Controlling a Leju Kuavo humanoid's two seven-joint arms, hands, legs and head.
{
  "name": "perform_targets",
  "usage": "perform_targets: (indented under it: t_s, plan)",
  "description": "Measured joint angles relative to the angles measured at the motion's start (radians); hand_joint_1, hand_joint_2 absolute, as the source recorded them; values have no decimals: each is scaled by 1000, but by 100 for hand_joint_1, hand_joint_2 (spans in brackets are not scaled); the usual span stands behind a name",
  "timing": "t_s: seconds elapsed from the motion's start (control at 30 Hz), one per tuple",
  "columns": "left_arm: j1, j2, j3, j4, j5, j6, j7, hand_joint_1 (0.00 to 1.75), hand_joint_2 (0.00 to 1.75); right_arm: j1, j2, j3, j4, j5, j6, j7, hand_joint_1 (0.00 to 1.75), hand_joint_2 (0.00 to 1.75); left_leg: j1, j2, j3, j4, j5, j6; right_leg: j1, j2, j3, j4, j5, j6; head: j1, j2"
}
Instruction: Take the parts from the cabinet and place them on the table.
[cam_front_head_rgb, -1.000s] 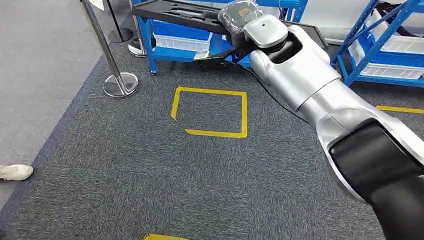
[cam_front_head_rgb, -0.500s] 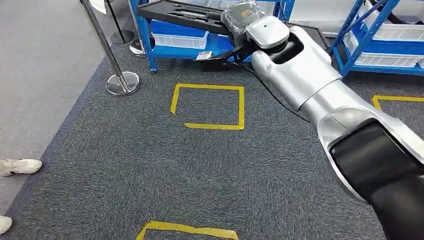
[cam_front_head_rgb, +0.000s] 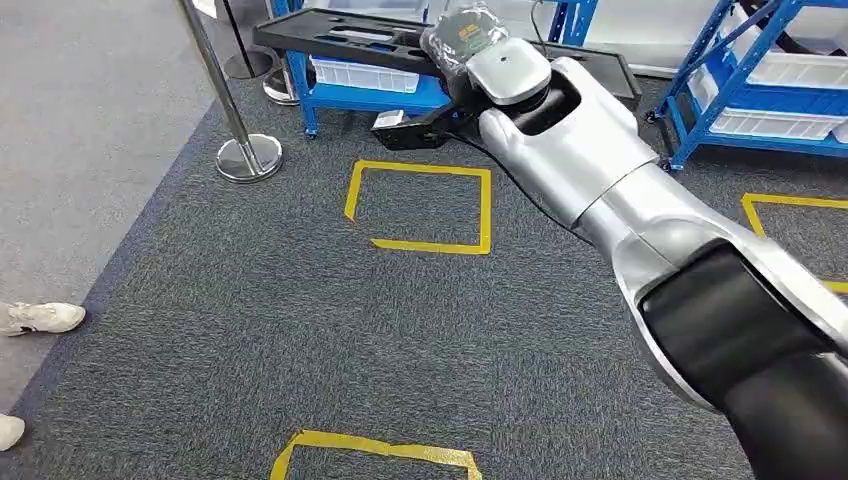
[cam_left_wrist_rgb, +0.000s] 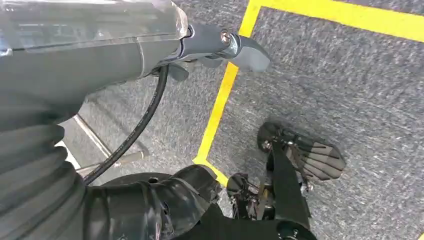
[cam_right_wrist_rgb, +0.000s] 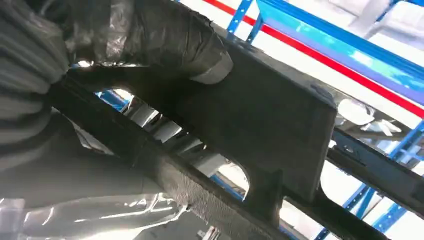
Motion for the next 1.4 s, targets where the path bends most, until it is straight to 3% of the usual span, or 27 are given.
perform_targets:
  t_s: [0.07,0.1,0.13,0.23,0.27,0.3,0.33,0.4,0.47,0.5,0.57,0.6,0.63,0.77,0.83,0.87,0.93,0.97,1.0,1.07,1.1,1.13,1.23,1.27,1.3,1.33,1.4]
  plan:
    - [0,0,1,0,0,2,2,0,175,-5,4,0,4,11,3,1,175,175,5,-15,-6,11,-2,-9,-10,11,85,-157,80,5,0,0]
    - [1,0,1,0,1,4,2,0,175,-7,4,0,5,16,4,0,175,175,9,-20,-13,15,-2,-17,-16,51,107,-201,66,4,0,0]
    - [-2,0,2,0,3,6,2,0,175,-13,5,0,7,21,6,-3,175,175,1,-28,-26,27,1,-27,-9,62,108,-222,69,2,0,0]
    - [0,0,8,0,12,12,2,0,175,-16,13,1,7,27,18,-9,175,175,11,-48,-38,15,20,-52,1,41,95,-213,75,-14,-2,0]
    - [1,0,10,0,14,16,7,0,175,-21,14,1,7,29,26,-11,175,175,13,-54,-41,15,18,-56,-10,30,97,-223,82,-25,-2,0]
    - [1,0,10,0,14,18,9,0,175,-26,15,1,7,29,32,-13,175,175,12,-27,-55,36,-3,-57,-7,20,98,-227,86,-32,-2,0]
    - [3,0,11,0,14,22,10,0,175,-35,16,1,7,29,35,-16,175,175,9,-10,-76,88,-40,-57,-6,14,96,-228,89,-38,-2,0]
    - [3,0,12,0,14,24,10,0,175,-47,16,1,7,30,42,-22,175,175,9,-2,-143,252,-115,-59,1,-2,92,-227,90,-44,-3,0]
    - [3,0,14,0,13,24,10,0,175,-46,16,1,7,31,49,-25,175,175,8,1,-167,322,-126,-56,8,-20,92,-225,89,-46,-3,0]
    - [3,0,15,0,12,24,8,0,175,-46,16,2,6,31,50,-27,175,175,7,3,-147,289,-102,-53,10,-28,92,-224,89,-46,-3,0]
    - [3,0,16,0,12,23,5,0,175,-49,14,2,3,35,50,-28,175,175,3,21,-56,128,-26,-43,12,-45,93,-219,85,-47,-3,0]
    - [3,0,16,0,12,23,2,0,175,-51,13,2,0,37,50,-28,175,175,-3,52,-19,52,-13,-37,14,-52,93,-215,83,-45,-3,0]
    - [2,0,16,0,11,21,1,0,175,-54,9,2,-2,38,50,-28,175,175,-20,75,-6,35,-25,-35,23,-59,88,-212,81,-41,-3,0]
    - [1,0,16,0,11,17,-5,0,175,-55,1,3,-4,40,50,-29,175,175,-16,34,-17,24,-12,-13,25,-98,90,-216,82,-28,-2,0]
    - [2,0,17,0,11,17,-5,0,175,-57,-8,3,-7,40,50,-29,175,175,-11,21,-16,17,-3,0,15,-30,67,-160,32,-18,-1,0]
    - [1,0,17,0,11,17,-5,0,175,-57,-9,3,-7,40,50,-29,175,175,-11,15,-19,17,-1,4,14,-12,35,-87,-9,-17,-1,0]
    - [0,0,17,0,11,17,-5,0,175,-52,-15,3,-6,40,51,-32,175,175,-12,-6,-23,17,2,7,14,-3,-32,59,-66,-13,-1,0]
    - [0,0,17,0,11,16,-5,0,175,-49,-17,3,-6,40,51,-32,175,175,-12,-18,-25,19,3,7,14,-3,-46,87,-64,-13,-1,0]
    - [1,0,17,0,11,16,-5,0,175,-47,-19,3,-6,40,52,-33,175,175,-12,-32,-25,19,4,7,13,-2,-36,64,-36,-14,0,0]
    - [2,-1,17,0,11,16,-5,0,175,-50,-19,3,-7,40,52,-33,175,175,-12,-55,-24,23,4,5,12,7,34,-79,50,-22,-1,0]
    - [2,-1,17,0,11,16,-5,0,175,-53,-20,3,-7,40,52,-33,175,175,-12,-66,-24,25,4,4,13,31,75,-168,92,-29,-1,0]
    - [4,-4,17,0,11,15,-6,0,175,-54,-21,3,-7,40,52,-33,175,175,-12,-71,-32,27,7,-3,11,77,88,-190,79,-35,-3,0]
    - [1,-3,17,0,10,15,-9,0,175,-56,-22,5,-11,38,58,-34,175,175,-2,-101,-47,21,19,-25,21,56,85,-209,82,-39,-2,0]
    - [2,-3,17,0,10,16,-9,0,175,-56,-22,5,-15,37,59,-34,175,175,-5,-112,-49,18,24,-34,16,43,87,-221,88,-47,-3,0]
    - [2,-2,17,0,10,17,-8,0,175,-57,-22,5,-19,35,59,-34,175,175,-4,-85,-56,25,16,-34,7,26,94,-233,95,-53,-3,0]
    - [3,-2,17,0,7,18,-8,0,175,-58,-23,6,-21,34,59,-34,175,175,-11,-38,-64,52,-8,-41,8,19,96,-238,98,-57,-7,0]
    - [4,-2,18,0,2,22,-2,0,175,-59,-28,6,-22,30,59,-34,175,175,-7,-7,-122,188,-81,-49,10,-2,95,-238,99,-62,-6,0]
